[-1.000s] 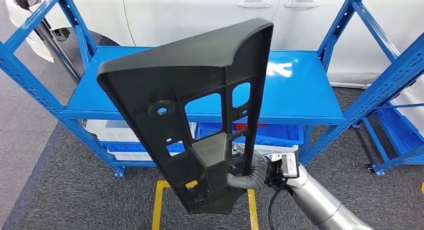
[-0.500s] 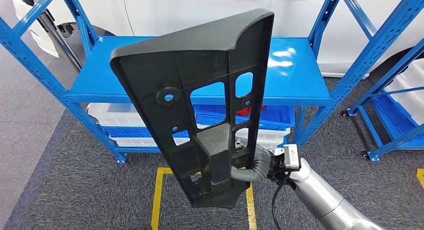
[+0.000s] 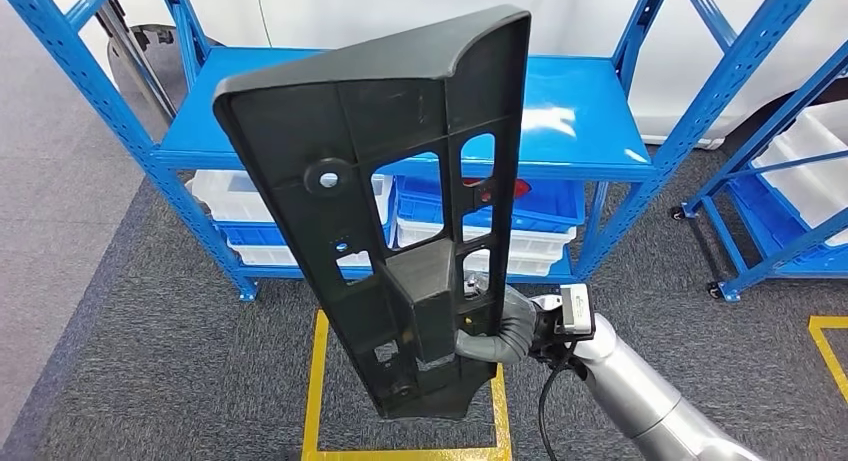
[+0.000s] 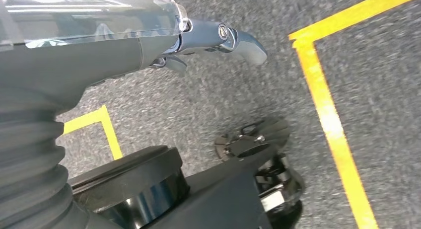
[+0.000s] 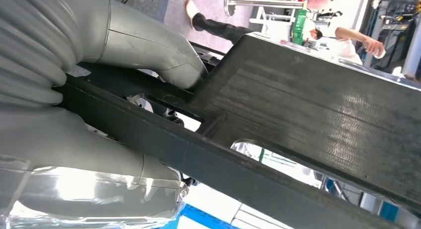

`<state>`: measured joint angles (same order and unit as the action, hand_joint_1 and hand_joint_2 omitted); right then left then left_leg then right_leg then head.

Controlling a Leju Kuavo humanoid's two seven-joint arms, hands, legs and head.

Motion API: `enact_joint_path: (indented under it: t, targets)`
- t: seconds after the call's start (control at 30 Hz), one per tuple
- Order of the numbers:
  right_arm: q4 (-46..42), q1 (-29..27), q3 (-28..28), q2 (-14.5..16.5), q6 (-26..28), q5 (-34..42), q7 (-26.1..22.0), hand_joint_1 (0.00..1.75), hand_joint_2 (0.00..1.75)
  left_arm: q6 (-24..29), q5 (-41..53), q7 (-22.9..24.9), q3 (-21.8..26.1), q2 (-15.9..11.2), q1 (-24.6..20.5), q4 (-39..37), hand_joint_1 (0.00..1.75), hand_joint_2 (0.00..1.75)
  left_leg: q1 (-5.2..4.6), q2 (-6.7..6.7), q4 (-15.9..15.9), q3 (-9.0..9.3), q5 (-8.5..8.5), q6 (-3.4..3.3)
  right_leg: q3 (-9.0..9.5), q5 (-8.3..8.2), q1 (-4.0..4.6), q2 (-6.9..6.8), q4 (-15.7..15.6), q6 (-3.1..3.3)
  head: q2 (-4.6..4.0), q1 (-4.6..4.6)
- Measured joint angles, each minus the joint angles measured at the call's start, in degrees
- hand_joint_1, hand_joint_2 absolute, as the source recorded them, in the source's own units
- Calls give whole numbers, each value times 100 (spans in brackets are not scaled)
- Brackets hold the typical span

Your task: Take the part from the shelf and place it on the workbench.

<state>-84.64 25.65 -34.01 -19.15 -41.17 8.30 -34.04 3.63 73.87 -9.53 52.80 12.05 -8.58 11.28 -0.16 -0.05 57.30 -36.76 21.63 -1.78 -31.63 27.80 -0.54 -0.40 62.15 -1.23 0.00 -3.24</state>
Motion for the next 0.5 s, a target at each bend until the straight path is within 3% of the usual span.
enact_joint_path:
  t: [0.07,0.13,0.17,0.23,0.3,0.33,0.37,0.4,0.43,0.5]
  targets:
    - [-8,16,7,2,1,8,1,175,175,1,4,-8,3,5,0,0,0,175,13,4,-23,-42,-102,55,318,87,46,5,-529,50,0,0]
    - [-11,15,13,2,2,14,1,175,175,3,13,-12,5,7,5,0,0,175,22,0,-74,-59,-196,120,326,6,54,9,-625,91,0,1]
    - [-11,16,13,0,2,16,0,175,175,7,19,-19,5,6,9,0,0,175,15,-6,-57,-89,-153,153,299,-54,39,1,-669,127,0,1]
    - [-13,9,13,-13,8,21,-1,175,175,14,29,-47,5,4,18,0,0,175,11,-16,266,-229,207,216,206,-173,-6,-25,-740,199,0,1]
    - [-18,-12,13,-32,20,25,2,175,175,25,32,-84,5,2,23,0,0,175,36,-16,1026,-444,717,272,74,-263,-4,-40,-734,227,0,1]
    - [-22,-32,13,-38,27,25,5,175,175,34,31,-97,5,2,26,0,0,175,49,-15,1380,-522,834,295,13,-304,-5,-45,-722,225,0,1]
    - [-26,-56,13,-41,33,24,8,175,175,44,30,-109,5,1,30,0,0,175,61,-15,1587,-527,829,317,-44,-340,-8,-49,-705,215,0,1]
    - [-31,-79,13,-43,37,24,10,175,175,53,29,-117,5,-1,33,0,0,175,74,-14,1558,-424,718,332,-94,-367,-14,-50,-682,200,0,1]
    - [-36,-98,13,-43,42,24,12,175,175,61,30,-123,5,-3,35,0,0,175,89,-14,1296,-208,568,342,-136,-385,-22,-48,-652,183,0,1]
    - [-51,-114,15,-44,39,36,28,175,175,68,30,-130,5,-7,31,0,0,175,96,-31,456,344,454,331,-209,-404,-30,-41,-583,137,0,1]
